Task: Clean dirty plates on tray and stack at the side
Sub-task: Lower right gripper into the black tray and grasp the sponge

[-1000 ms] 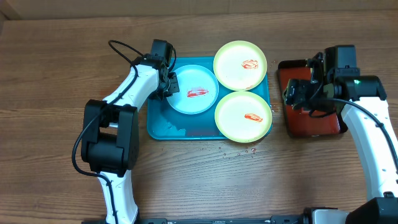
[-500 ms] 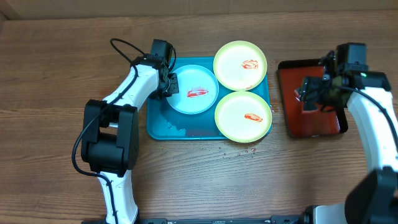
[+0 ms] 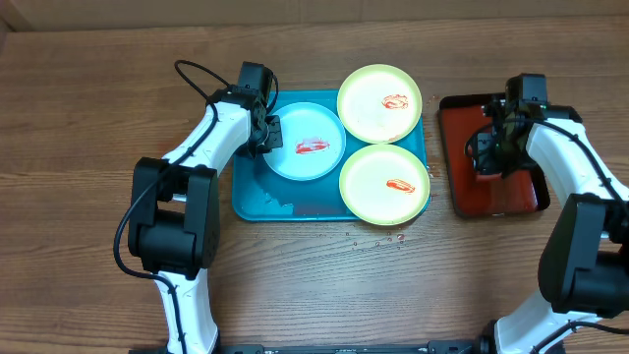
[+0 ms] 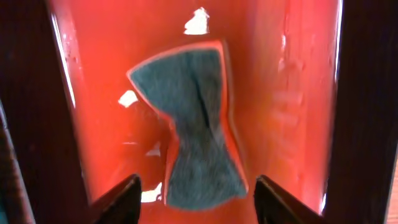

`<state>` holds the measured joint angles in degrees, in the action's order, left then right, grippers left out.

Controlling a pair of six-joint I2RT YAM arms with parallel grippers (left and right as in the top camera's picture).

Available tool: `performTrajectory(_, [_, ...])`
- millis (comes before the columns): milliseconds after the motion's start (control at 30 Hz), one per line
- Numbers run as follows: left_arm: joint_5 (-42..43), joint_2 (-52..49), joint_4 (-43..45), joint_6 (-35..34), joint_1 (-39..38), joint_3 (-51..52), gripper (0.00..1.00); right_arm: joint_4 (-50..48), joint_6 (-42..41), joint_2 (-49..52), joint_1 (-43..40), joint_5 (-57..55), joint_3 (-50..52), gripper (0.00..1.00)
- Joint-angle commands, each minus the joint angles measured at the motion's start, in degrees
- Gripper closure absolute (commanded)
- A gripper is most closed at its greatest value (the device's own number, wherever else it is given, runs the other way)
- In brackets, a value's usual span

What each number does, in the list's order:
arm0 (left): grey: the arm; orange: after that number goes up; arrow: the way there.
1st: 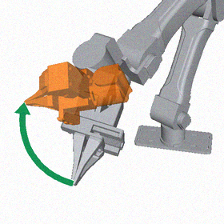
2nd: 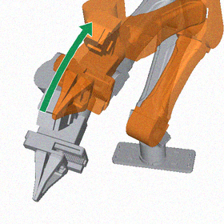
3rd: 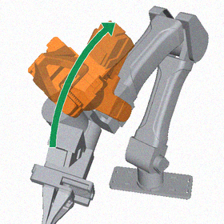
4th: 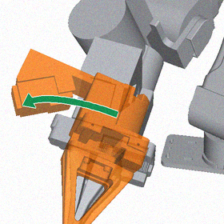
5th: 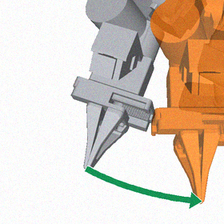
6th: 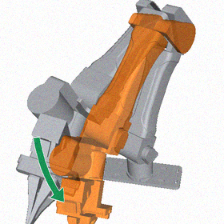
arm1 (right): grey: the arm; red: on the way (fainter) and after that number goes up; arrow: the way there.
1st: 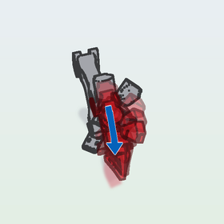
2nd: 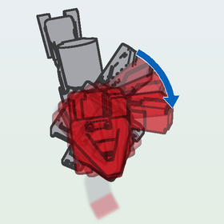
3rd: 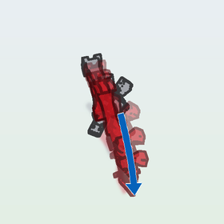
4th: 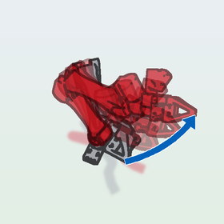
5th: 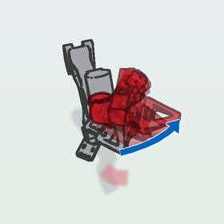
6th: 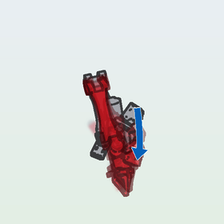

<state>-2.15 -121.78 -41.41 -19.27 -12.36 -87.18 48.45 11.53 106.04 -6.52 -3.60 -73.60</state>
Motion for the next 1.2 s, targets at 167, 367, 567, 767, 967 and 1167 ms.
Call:
performTrajectory(167, [-0.8,-3.4,0.0,3.1,0.0,0.8,0.96,-4.0,4.0,3.4,-2.2,3.3,-1.4,0.48])
performTrajectory(367, [-1.0,-3.4,0.2,3.4,0.0,0.8,0.96,-5.7,5.0,6.6,-3.7,6.1,-1.4,0.66])
performTrajectory(567, [-1.0,-3.4,0.3,4.1,0.0,0.8,0.96,-5.2,4.7,6.7,-3.8,10.3,-1.4,0.76])
performTrajectory(767, [-1.0,-3.4,0.3,4.1,0.0,0.8,0.96,-2.7,-2.3,6.2,-3.7,10.8,-1.8,0.96])
performTrajectory(967, [-0.1,-3.4,0.3,5.5,0.0,0.8,0.96,3.6,-7.5,2.4,-3.7,13.9,-7.3,0.96])
performTrajectory(1167, [0.7,-3.4,0.5,5.6,0.0,0.8,0.96,12.1,-10.5,0.4,-3.0,14.9,-17.3,0.96])
